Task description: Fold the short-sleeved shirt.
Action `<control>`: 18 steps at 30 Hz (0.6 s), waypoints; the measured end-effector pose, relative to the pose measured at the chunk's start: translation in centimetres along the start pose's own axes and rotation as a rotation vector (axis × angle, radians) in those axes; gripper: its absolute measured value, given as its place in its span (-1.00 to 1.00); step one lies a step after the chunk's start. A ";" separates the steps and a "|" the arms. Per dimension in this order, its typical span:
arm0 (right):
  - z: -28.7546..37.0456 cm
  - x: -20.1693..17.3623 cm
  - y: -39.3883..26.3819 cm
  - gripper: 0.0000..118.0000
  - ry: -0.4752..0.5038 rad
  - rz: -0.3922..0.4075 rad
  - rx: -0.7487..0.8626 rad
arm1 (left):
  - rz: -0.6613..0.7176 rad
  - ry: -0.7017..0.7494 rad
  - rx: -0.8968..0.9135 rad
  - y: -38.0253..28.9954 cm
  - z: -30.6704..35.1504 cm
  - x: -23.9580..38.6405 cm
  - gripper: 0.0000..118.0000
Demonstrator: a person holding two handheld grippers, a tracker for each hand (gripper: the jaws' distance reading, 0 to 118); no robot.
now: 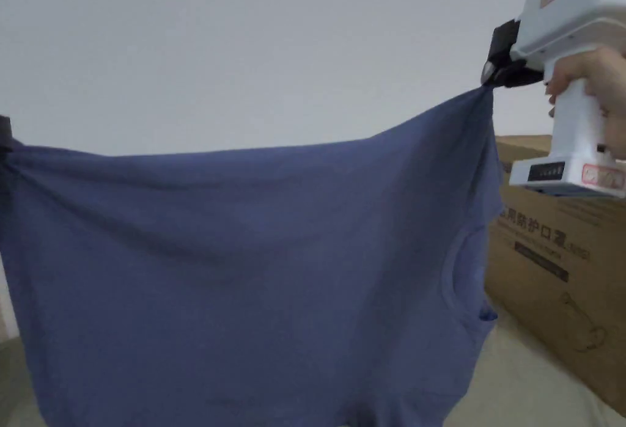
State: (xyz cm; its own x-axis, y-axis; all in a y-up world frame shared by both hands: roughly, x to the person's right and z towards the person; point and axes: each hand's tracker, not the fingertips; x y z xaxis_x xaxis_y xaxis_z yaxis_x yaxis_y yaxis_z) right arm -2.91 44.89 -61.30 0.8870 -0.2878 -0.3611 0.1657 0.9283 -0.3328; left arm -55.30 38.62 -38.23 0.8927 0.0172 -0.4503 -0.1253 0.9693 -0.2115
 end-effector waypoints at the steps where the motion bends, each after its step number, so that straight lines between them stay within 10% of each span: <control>1: -0.4 0.2 -0.8 -0.97 -0.006 0.016 -0.021 | -0.009 -0.002 -0.016 -1.1 -0.4 0.0 -0.98; 18: 1.0 11.3 -31.0 -0.97 0.032 -0.082 -0.508 | 0.041 -0.010 -0.481 -33.8 3.5 -2.4 -0.98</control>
State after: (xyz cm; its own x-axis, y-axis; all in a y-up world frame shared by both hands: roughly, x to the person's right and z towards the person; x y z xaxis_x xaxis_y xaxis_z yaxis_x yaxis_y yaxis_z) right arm 2.36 13.13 -54.24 0.8647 -0.3698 -0.3400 -0.0029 0.6732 -0.7395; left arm -51.72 6.62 -27.00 0.8867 0.0571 -0.4589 -0.3440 0.7447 -0.5719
